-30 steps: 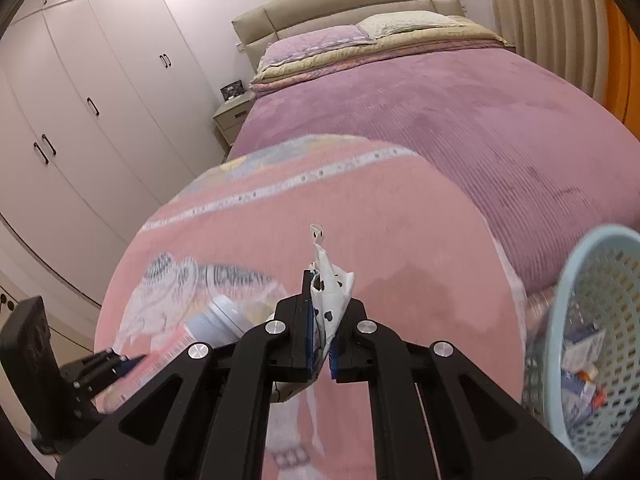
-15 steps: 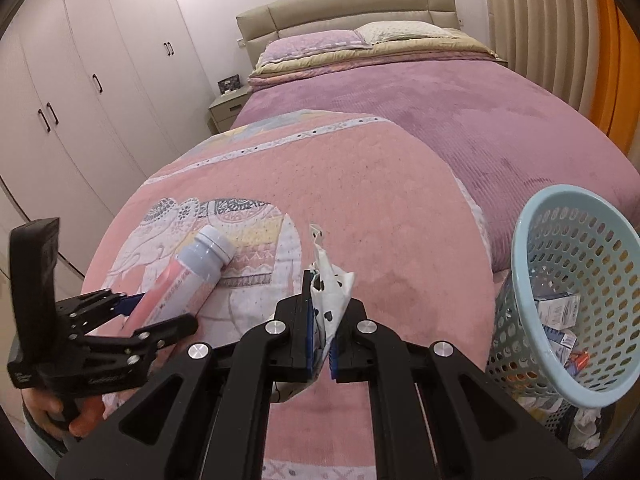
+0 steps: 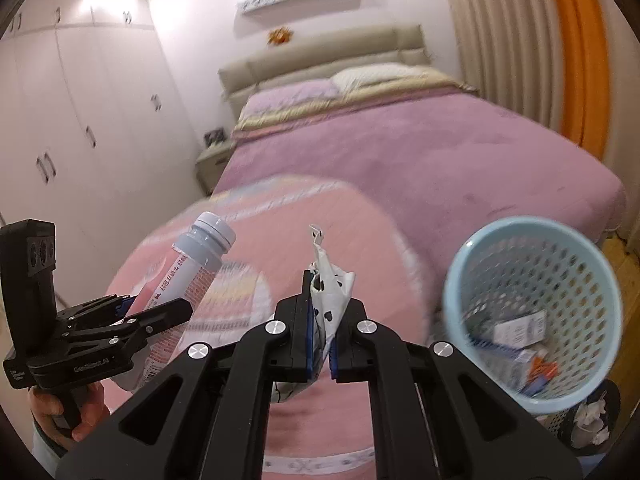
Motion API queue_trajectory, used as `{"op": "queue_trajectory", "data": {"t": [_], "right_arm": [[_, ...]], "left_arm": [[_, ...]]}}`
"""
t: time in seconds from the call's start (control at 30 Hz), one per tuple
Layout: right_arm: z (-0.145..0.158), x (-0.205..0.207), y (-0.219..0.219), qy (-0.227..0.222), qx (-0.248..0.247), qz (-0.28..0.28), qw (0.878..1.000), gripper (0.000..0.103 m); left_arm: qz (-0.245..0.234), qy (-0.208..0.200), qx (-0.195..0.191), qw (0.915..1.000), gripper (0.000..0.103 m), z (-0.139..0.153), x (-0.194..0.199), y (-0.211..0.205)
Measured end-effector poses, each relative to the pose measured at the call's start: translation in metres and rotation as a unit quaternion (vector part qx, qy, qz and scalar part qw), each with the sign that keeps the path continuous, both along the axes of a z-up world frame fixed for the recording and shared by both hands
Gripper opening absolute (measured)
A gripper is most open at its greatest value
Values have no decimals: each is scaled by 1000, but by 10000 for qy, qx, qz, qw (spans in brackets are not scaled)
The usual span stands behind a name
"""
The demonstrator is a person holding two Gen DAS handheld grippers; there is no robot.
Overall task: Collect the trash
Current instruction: 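Carry the spray can and paper over the blue basket and release them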
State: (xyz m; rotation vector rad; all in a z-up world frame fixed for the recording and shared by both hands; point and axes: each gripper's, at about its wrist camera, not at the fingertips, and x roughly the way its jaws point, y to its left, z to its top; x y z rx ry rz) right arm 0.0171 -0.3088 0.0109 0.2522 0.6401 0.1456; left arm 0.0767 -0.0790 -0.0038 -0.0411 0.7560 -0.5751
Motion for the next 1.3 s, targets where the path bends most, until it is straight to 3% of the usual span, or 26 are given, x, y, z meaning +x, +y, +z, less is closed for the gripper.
{"op": "queue_trajectory", "data": {"t": [0.2,0.3,0.43,0.6,0.93,1.03,1.1,1.17,1.3], "right_arm": [[26,-10,-52,-314,-97,-691,9971,4],[28,-11,-74,-274,-122,-1047,9941,4],[19,-7,-108,13,-108,-1628,9866,4],[-5,0,-149,480,-237,-2320,9712,4],[-45,11,-194,1075,92,-2584,9600,5],[-59,8,-207,1223,332,-2555,9585,13],[-69,8,-216,1270,500,-2601,9559,29],[-74,6,-218,1249,615,-2689,9531,52],[-72,-1,-210,1157,493,-2717,9541,53]], "left_arm": [[-524,-280,-172,9981,46,31,13,-67],[-801,-179,-235,9964,46,34,26,-103],[-1123,180,-362,9929,47,23,47,-150],[-1326,443,-213,9899,47,-2,59,-194],[-1619,732,-128,9840,47,-34,64,-241],[-1715,654,-131,9829,53,-33,63,-243],[-1691,652,-181,9833,63,-34,62,-240],[-1703,673,-215,9829,63,-35,61,-237],[-1649,526,-222,9847,63,-31,52,-222]]}}
